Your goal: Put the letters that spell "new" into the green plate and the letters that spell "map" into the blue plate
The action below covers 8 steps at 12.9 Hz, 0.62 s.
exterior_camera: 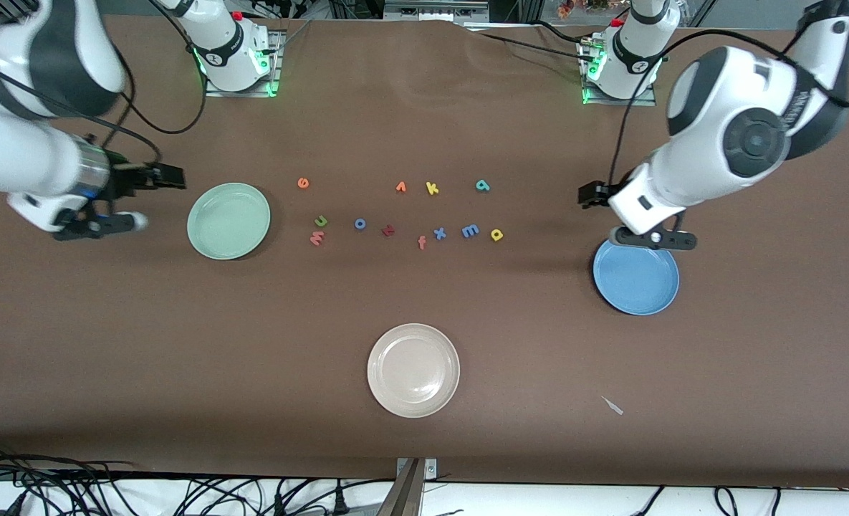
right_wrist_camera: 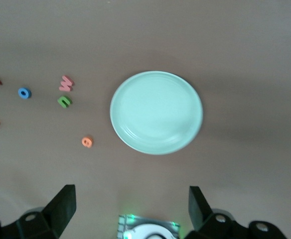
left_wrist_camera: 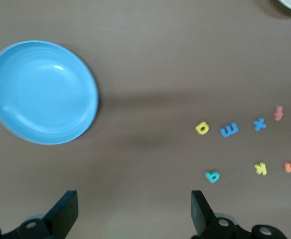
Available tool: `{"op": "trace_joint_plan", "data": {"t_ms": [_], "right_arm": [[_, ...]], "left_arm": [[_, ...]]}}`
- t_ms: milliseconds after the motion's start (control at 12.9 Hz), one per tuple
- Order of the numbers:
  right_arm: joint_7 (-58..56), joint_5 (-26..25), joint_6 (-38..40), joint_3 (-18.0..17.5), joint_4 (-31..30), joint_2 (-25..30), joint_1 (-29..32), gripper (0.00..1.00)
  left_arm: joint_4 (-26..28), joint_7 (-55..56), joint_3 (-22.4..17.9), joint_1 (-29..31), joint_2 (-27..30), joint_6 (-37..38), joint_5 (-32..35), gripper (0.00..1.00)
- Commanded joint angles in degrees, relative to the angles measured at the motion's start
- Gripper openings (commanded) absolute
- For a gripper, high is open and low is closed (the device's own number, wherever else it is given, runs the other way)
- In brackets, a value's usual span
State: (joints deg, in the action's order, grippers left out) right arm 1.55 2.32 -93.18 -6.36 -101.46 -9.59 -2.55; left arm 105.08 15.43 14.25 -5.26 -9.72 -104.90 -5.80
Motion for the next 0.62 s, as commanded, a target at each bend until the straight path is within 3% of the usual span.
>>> {"op": "trace_joint_plan", "data": {"t_ms": [0, 155, 311, 544], "right_arm": [[11.06, 0.58, -11.0, -0.05, -7.06, -1.03, -5.25, 1.0], [20.81, 0.23, -21.11, -0.05, -10.94, -3.4, -9.82, 1.0], [31.36, 0.05, -29.73, 0.03, -12.79, -6.65, -13.17, 1.0], [42.37, -0.12, -45.18, 0.03, -18.84, -9.65, -16.86, 1.0]], "left_arm": [[5.66, 6.69, 4.27, -0.1, -1.77, -10.9, -1.4, 1.0], [5.66, 13.19, 7.27, -0.45, -6.35, -18.02, -0.7, 1.0], [6.01, 20.56, 7.19, -4.04, -10.65, -22.52, 1.04, 1.0], [5.84, 44.09, 7.45, -6.6, -18.73, -30.07, 12.11, 1.0]]}}
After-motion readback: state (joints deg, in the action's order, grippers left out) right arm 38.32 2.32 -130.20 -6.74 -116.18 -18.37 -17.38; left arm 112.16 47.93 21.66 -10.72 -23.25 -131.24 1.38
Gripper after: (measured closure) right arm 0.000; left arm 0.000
